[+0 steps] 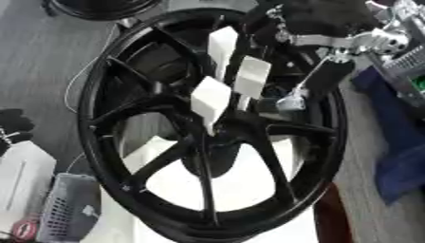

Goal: Pull the pin out of the wheel hub.

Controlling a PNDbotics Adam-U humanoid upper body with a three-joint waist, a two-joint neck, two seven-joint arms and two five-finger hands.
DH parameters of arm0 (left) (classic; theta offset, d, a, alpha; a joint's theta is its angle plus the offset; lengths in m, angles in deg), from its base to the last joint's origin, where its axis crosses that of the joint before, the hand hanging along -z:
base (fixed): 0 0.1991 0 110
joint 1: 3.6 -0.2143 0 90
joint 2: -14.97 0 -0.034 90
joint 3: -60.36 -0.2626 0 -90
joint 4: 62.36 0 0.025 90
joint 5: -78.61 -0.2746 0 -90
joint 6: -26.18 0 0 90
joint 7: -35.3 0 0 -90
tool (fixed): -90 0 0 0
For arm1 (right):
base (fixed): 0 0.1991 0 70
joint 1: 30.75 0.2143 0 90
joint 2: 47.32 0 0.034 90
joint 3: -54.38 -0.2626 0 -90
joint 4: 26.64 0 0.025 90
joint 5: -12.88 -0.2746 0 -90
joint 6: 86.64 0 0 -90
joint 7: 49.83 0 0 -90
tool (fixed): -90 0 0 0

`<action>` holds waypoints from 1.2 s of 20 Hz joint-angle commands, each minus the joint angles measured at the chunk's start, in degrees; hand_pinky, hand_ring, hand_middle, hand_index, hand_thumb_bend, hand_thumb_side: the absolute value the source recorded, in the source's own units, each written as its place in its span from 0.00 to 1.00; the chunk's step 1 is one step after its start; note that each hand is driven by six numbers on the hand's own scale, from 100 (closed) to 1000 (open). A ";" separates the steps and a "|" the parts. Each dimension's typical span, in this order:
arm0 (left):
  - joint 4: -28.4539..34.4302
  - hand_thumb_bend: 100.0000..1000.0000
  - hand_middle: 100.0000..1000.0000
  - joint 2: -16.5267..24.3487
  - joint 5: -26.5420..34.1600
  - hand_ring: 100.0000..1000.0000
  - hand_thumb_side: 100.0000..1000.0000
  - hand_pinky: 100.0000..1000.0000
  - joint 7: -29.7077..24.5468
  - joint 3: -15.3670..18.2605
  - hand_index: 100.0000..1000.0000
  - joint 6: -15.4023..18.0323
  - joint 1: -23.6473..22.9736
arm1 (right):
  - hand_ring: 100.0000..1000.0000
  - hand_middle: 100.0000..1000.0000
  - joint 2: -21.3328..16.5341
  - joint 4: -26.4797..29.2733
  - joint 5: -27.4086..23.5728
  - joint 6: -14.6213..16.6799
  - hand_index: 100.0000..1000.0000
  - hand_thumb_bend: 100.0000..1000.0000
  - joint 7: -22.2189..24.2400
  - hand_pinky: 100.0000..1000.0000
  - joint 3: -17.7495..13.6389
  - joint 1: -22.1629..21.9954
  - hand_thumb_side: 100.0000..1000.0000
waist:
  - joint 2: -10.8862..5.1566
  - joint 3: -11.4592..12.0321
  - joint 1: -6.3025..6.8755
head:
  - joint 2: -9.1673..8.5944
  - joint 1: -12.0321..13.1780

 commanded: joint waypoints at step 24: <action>0.54 0.00 0.55 1.22 -0.38 0.67 0.88 0.71 -1.09 -0.29 0.68 0.04 0.79 | 0.75 0.63 -3.03 1.82 0.43 18.24 0.75 0.40 13.84 0.88 0.28 1.67 0.41 | 0.96 0.18 0.28 | -3.03 0.30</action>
